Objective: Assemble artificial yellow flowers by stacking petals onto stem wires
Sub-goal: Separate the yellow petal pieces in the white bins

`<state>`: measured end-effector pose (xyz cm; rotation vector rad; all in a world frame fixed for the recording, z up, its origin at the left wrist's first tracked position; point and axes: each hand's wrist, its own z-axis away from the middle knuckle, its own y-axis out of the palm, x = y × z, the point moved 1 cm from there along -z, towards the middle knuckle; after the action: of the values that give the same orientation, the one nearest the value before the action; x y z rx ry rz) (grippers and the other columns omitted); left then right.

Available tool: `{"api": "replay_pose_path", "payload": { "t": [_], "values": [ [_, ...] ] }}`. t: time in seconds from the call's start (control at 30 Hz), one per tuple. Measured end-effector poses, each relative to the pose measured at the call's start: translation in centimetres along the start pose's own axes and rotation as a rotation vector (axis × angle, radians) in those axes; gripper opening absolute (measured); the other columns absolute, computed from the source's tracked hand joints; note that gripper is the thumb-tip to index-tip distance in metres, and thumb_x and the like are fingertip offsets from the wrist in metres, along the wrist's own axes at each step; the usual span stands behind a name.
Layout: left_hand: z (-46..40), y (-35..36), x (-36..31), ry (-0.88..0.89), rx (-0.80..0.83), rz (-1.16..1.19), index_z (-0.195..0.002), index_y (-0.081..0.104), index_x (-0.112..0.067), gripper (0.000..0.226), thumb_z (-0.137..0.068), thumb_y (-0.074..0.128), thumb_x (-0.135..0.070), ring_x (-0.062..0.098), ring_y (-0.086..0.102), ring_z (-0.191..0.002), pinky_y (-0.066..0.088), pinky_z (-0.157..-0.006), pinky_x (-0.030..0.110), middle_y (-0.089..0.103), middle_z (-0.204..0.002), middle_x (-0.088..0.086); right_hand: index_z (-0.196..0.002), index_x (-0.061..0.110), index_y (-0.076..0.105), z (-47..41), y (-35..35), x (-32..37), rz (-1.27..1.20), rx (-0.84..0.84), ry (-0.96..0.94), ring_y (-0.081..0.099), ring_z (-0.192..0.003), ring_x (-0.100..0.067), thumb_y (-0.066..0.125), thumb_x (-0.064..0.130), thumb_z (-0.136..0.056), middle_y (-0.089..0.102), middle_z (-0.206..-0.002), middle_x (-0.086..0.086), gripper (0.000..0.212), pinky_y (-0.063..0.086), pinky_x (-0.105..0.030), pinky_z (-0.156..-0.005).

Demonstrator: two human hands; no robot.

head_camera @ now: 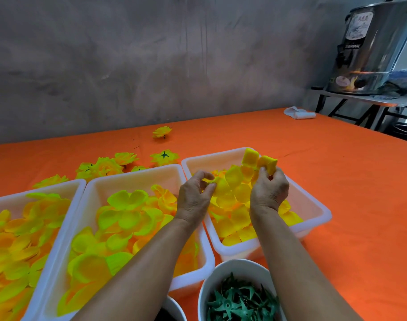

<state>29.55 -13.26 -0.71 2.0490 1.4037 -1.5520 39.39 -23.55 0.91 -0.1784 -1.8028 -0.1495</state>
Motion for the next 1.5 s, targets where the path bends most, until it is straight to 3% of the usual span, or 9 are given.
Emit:
{"api": "replay_pose_path", "payload": {
  "t": [0.17, 0.33, 0.47, 0.6, 0.73, 0.9, 1.13, 1.33, 1.5],
  "values": [
    [-0.2, -0.1, -0.4, 0.042, 0.021, -0.244, -0.089, 0.069, -0.006, 0.009, -0.084, 0.067, -0.014, 0.028, 0.063, -0.082, 0.050, -0.074, 0.033, 0.069, -0.082, 0.011, -0.077, 0.004, 0.067, 0.0, 0.1, 0.1, -0.035, 0.088, 0.040, 0.042, -0.066, -0.022, 0.062, 0.015, -0.087, 0.048, -0.065, -0.008, 0.015, 0.032, -0.032, -0.063],
    [-0.2, -0.4, -0.8, 0.027, 0.036, -0.398, -0.113, 0.060, -0.017, 0.028, -0.085, 0.063, -0.018, 0.033, 0.062, -0.088, 0.047, -0.075, 0.036, 0.067, -0.088, 0.011, -0.069, 0.002, 0.061, -0.7, -0.5, 1.1, 0.041, 0.131, 0.077, 0.040, -0.066, -0.026, 0.063, 0.018, -0.085, 0.046, -0.065, -0.012, 0.023, 0.037, -0.040, -0.065],
    [-0.1, -0.9, -0.9, 0.055, 0.079, -0.420, -0.128, 0.054, -0.019, 0.042, -0.087, 0.061, -0.016, 0.029, 0.060, -0.103, 0.044, -0.083, 0.033, 0.067, -0.106, 0.009, -0.054, 0.011, 0.042, -1.6, -1.6, 1.7, 0.187, 0.180, 0.065, 0.043, -0.068, -0.030, 0.063, 0.015, -0.083, 0.047, -0.066, -0.013, 0.037, 0.030, -0.035, -0.064],
    [0.5, -0.9, -1.4, 0.103, 0.144, -0.477, -0.134, 0.050, -0.021, 0.047, -0.088, 0.061, -0.018, 0.027, 0.052, -0.116, 0.039, -0.094, 0.033, 0.060, -0.124, 0.009, -0.081, -0.001, 0.062, -0.9, -2.7, 1.1, 0.316, 0.226, 0.032, 0.057, -0.088, -0.040, 0.061, 0.011, -0.082, 0.064, -0.089, -0.025, 0.011, 0.037, -0.036, -0.070],
    [0.9, -1.0, -1.8, 0.163, 0.218, -0.562, -0.125, 0.060, -0.023, 0.035, -0.090, 0.061, -0.019, 0.024, 0.046, -0.122, 0.035, -0.100, 0.033, 0.057, -0.129, 0.004, -0.107, -0.002, 0.058, -0.6, -3.5, 0.9, 0.351, 0.184, 0.032, 0.057, -0.103, -0.040, 0.062, 0.009, -0.083, 0.063, -0.109, -0.025, 0.027, 0.039, -0.038, -0.083],
    [1.6, -1.3, -1.7, 0.254, 0.296, -0.775, -0.119, 0.066, -0.027, 0.029, -0.094, 0.052, -0.020, 0.017, 0.038, -0.128, 0.031, -0.094, 0.028, 0.052, -0.134, 0.001, -0.134, 0.007, 0.044, -0.7, -4.2, 1.5, 0.378, 0.215, -0.051, 0.055, -0.111, -0.040, 0.062, 0.006, -0.084, 0.061, -0.118, -0.024, 0.054, 0.036, -0.036, -0.089],
    [2.2, -1.0, -1.9, 0.191, 0.309, -0.846, -0.125, 0.060, -0.024, 0.034, -0.095, 0.045, -0.024, 0.023, 0.034, -0.130, 0.031, -0.100, 0.035, 0.048, -0.137, 0.006, -0.129, 0.006, 0.056, -0.3, -4.3, 0.8, 0.520, 0.363, -0.062, 0.051, -0.121, -0.034, 0.059, 0.010, -0.086, 0.058, -0.128, -0.020, 0.042, 0.033, -0.033, -0.098],
    [2.5, -1.4, -2.0, 0.120, 0.376, -0.865, -0.142, 0.040, -0.024, 0.048, -0.094, 0.045, -0.021, 0.023, 0.027, -0.136, 0.027, -0.106, 0.038, 0.038, -0.146, 0.007, -0.121, 0.007, 0.060, 0.3, -3.8, 0.8, 0.757, 0.550, -0.067, 0.054, -0.116, -0.035, 0.058, 0.013, -0.085, 0.059, -0.125, -0.019, 0.037, 0.043, -0.035, -0.092],
    [2.8, -2.0, -2.7, 0.107, 0.412, -0.828, -0.140, 0.043, -0.025, 0.046, -0.094, 0.047, -0.023, 0.022, 0.024, -0.138, 0.024, -0.108, 0.038, 0.035, -0.148, 0.007, -0.129, 0.010, 0.056, 1.1, -4.0, 1.1, 0.878, 0.603, -0.107, 0.050, -0.120, -0.034, 0.055, 0.013, -0.085, 0.048, -0.133, -0.020, 0.044, 0.040, -0.036, -0.099]
  ]
}}
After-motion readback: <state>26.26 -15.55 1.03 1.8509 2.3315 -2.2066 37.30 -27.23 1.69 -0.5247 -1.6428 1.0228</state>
